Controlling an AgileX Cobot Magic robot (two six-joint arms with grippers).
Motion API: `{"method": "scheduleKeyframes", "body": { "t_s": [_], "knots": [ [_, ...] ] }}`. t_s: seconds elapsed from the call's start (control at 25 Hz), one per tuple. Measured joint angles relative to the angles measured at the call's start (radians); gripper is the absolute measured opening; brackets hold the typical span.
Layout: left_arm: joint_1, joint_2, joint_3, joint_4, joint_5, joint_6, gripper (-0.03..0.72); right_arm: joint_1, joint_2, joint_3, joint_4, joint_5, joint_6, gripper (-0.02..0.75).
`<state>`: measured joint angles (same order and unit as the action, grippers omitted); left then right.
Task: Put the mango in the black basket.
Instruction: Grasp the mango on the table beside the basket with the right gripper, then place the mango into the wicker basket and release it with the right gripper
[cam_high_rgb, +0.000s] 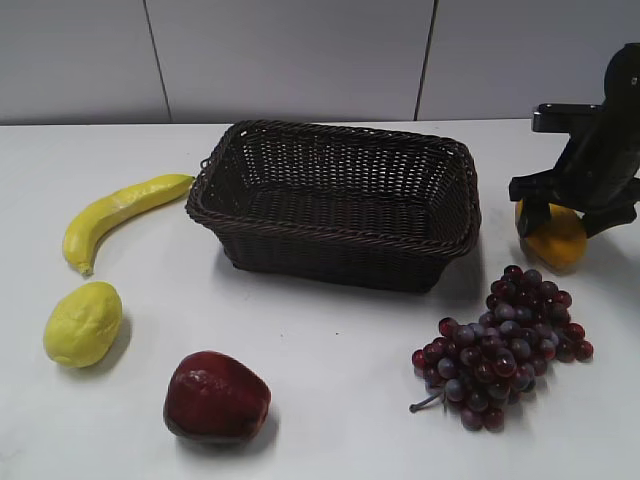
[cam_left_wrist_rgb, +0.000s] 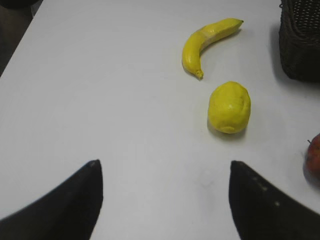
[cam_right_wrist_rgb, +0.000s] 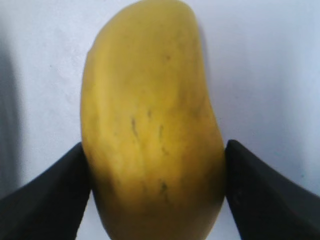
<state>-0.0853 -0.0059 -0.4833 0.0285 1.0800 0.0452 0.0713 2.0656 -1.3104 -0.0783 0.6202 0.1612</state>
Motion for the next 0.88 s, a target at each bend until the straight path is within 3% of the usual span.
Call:
{"method": "scheduleKeyframes", "body": {
  "t_s": [0.32,0.48,0.64,0.88],
  "knots": [
    [0.000,0.000,0.000,0.000,0.000,0.000,0.589,0.001,-0.039,-0.149,0.010,0.154,-0.054,0.589],
    [0.000,0.000,0.000,0.000,0.000,0.000,0.589,0.030,-0.090,-0.307,0.103,0.249,-0.121,0.589],
    [0.000,0.000,0.000,0.000,0.000,0.000,0.589,0.133,-0.102,-0.422,0.207,0.294,-0.192,0.589],
    [0.000,0.000,0.000,0.000,0.000,0.000,0.589,0.302,-0.076,-0.437,0.215,0.292,-0.202,0.589]
  ]
}}
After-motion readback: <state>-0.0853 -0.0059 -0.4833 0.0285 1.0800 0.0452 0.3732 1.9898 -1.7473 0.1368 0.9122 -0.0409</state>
